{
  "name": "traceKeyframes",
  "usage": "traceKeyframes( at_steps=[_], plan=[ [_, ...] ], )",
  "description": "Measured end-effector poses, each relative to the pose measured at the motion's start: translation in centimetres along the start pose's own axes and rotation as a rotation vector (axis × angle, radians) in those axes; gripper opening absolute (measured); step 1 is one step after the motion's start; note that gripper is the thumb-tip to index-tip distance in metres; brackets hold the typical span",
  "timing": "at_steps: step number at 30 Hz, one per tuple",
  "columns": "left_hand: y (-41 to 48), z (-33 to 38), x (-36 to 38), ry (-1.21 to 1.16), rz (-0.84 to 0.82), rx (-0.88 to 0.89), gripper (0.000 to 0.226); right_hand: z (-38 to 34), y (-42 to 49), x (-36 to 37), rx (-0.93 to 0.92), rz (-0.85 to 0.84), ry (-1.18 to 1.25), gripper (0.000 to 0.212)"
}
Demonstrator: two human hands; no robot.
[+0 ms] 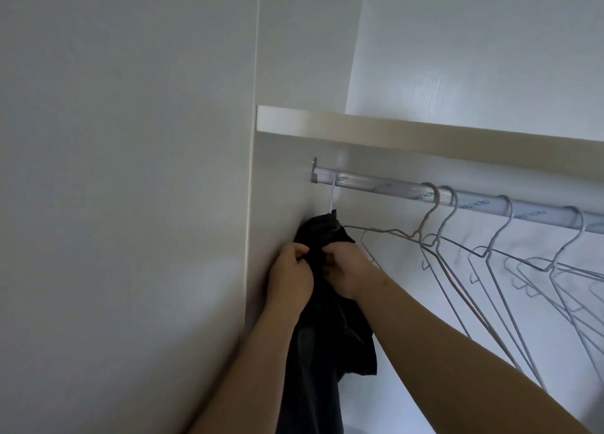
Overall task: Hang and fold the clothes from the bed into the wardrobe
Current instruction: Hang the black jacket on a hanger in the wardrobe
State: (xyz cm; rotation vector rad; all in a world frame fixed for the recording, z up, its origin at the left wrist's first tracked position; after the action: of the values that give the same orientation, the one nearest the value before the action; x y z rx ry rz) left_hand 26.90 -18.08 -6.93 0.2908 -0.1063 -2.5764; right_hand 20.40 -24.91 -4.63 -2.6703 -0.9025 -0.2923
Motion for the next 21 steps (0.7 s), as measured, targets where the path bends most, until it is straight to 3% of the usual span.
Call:
traceKeyframes(
  at_steps=[7,11,21],
  plan=[
    [-2.3,-1.9,0.4,0.306,-0.020,-0.035,0.029,1.9,-1.5,-0.7,0.036,-0.047,0.002,0.022],
    [-4.4,-2.1,0.2,0.356,-0.017,-0.026,0.028,3.2,-3.7,-1.0,0.008,-0.039,0.031,0.014],
    [-14.2,-2.9,1.1,0.407,0.086,0.073,0.027,8.2,-15.5,-2.2,0.033,-0.001,0.035,0.036]
  ],
)
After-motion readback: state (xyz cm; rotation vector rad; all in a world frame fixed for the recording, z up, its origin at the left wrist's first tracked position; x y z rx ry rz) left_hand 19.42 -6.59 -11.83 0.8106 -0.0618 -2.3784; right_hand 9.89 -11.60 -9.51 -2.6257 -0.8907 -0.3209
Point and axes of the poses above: each hand's wrist, its own y-axis towards the middle knuckle, its own x-axis out of the palm, z = x × y, the point moved 1 cm from there along y, towards the middle knuckle, and after that the axes turned 12 degrees about -z, right-handed, at the moved point
